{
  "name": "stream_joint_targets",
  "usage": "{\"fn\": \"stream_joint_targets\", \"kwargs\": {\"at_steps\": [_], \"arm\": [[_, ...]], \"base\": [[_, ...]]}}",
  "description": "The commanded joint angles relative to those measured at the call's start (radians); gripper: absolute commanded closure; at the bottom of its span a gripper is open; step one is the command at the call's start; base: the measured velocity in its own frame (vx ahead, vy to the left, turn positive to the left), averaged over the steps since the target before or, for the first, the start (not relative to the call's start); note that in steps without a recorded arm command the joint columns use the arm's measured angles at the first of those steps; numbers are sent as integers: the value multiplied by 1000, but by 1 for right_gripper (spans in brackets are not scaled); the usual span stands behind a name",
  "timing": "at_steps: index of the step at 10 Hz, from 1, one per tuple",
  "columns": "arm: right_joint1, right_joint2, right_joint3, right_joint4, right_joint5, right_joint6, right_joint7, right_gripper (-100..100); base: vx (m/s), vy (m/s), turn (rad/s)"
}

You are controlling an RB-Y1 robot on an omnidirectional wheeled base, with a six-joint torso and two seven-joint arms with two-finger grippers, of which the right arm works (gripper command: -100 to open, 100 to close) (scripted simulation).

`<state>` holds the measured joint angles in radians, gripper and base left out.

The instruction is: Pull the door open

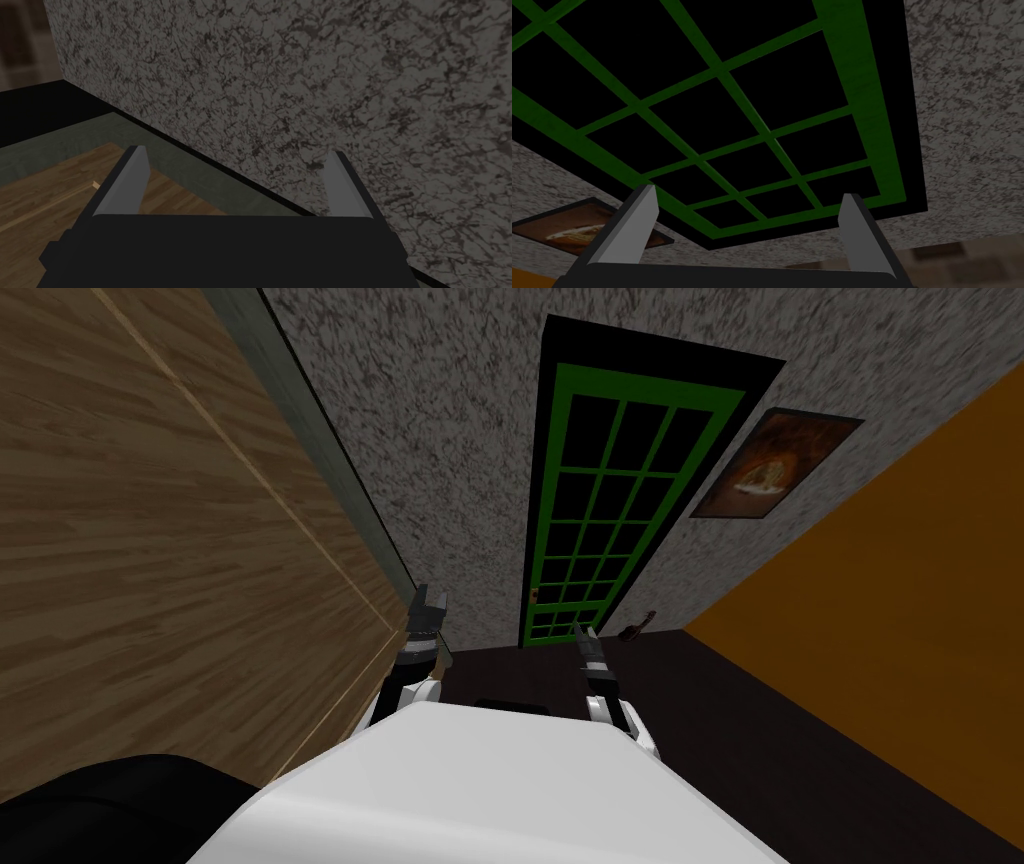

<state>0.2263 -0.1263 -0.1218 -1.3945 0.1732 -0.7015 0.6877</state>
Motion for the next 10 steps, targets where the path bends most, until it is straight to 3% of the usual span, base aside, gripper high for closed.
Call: {"fn": "stream_joint_targets", "kwargs": {"at_steps": [1, 10], "arm": [[-10, -3, -4, 37, 13, -15, 26, -100], [-75, -15, -24, 232, 81, -80, 156, -100]], "base": [[91, 30, 13], [82, 27, 14]]}}
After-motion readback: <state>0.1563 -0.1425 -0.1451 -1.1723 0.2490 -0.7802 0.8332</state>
